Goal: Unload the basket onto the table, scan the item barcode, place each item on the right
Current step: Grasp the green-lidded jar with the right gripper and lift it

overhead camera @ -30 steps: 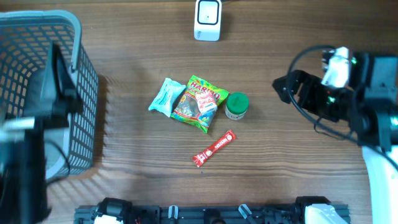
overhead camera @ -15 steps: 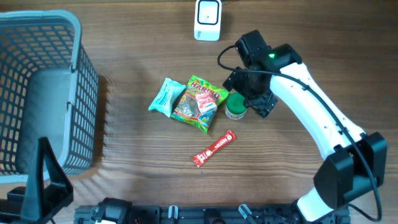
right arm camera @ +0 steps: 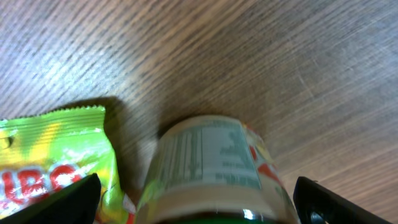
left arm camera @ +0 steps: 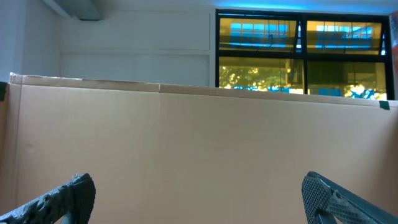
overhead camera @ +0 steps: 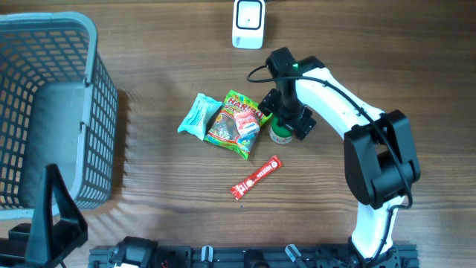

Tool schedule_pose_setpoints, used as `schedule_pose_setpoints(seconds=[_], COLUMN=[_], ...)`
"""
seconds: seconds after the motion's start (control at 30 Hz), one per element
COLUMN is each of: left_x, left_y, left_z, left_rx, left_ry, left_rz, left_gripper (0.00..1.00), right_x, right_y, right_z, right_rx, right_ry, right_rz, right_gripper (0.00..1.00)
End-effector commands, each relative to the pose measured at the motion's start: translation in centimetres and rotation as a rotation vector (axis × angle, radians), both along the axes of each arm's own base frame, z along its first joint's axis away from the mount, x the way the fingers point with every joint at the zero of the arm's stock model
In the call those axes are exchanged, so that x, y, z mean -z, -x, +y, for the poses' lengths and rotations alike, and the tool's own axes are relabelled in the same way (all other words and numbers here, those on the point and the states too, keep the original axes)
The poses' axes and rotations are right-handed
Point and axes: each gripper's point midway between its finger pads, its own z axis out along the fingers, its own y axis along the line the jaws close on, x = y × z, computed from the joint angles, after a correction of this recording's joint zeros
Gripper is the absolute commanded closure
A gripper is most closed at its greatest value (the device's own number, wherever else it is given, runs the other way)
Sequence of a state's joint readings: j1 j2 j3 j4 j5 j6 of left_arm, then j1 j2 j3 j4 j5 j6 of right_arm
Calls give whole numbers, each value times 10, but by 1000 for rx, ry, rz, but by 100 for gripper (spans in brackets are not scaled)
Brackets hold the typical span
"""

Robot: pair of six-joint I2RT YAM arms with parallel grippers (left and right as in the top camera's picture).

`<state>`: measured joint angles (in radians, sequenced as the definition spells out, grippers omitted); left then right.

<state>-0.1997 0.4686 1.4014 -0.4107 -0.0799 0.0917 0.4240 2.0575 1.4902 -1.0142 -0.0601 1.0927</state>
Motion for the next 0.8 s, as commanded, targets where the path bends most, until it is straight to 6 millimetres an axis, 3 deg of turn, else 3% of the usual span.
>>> schedule_pose_setpoints(seconds=[0.0, 0.17, 0.2, 0.3, 0.37, 0.43, 0.53, 0.63, 0.77], left_x=[0, 0, -1, -4, -5, -5, -4, -4, -4], left_y=[-2, 2, 8, 34, 52, 60, 59, 60, 72], left_z=[-1, -3, -2, 3, 7, 8, 8, 8, 11], left_rx=[-6, 8, 7, 6, 6, 6, 6, 6, 6], left_ry=[-16, -22, -20, -10, -2, 1, 0, 1, 8], left_rz=[-1, -9, -20, -73, -111, -128, -124, -128, -163], left_gripper=[0, 0, 0, 0, 0, 0, 0, 0, 0], right_x=[26, 45, 46, 46, 43, 36, 22, -10, -58], right_y=[16, 27, 27, 27, 26, 24, 17, 16, 29], right_z=[-5, -11, -10, -11, -11, -11, -9, -9, -11], right_rx=[-8, 8, 8, 6, -25, -91, -205, -306, -365], right_ry=[9, 18, 17, 15, -9, -20, -35, -41, -59], right_rz=[48, 56, 54, 51, 58, 44, 10, -13, 5], right_gripper=[1, 19, 26, 29, 42, 42, 46, 47, 47])
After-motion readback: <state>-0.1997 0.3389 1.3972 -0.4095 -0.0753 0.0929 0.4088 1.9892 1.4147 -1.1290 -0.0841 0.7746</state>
